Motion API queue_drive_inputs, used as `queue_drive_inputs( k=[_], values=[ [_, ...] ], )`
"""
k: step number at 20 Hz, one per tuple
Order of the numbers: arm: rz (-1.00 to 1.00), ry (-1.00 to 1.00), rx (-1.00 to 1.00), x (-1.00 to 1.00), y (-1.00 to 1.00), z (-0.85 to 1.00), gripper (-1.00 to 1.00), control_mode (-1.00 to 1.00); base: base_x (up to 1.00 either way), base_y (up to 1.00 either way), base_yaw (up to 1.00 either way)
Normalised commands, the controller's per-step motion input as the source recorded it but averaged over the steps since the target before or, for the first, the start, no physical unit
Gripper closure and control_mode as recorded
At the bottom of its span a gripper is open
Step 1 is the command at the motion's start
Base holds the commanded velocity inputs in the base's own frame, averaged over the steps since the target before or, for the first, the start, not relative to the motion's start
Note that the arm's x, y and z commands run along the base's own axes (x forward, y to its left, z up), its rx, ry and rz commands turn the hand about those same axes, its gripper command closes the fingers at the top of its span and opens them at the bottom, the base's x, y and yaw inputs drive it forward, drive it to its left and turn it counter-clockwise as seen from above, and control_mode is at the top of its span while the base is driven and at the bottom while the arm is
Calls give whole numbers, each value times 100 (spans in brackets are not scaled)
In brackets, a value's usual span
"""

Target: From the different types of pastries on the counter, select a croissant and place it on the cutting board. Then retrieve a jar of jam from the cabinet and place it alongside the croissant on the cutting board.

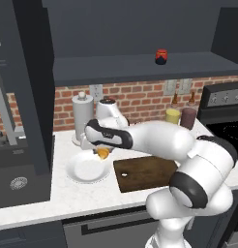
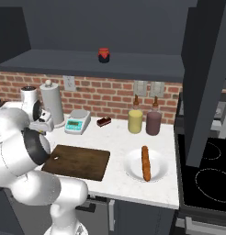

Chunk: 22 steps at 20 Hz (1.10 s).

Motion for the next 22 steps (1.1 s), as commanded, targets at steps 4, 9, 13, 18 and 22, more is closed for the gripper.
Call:
queue_drive_inputs(
  k=[4, 9, 13, 18, 22],
  values=[
    [0, -1, 0, -34, -74, 0, 100, -100, 0, 0, 0],
    [0, -16, 0, -34, -64, -21, 100, -100, 0, 0, 0],
    [0, -20, 0, -30, -55, -21, 100, -100, 0, 0, 0],
    [2, -8, 0, -12, -40, -8, 100, -100, 0, 0, 0],
    [0, -4, 0, 0, -18, -4, 100, -100, 0, 0, 0]
  ],
)
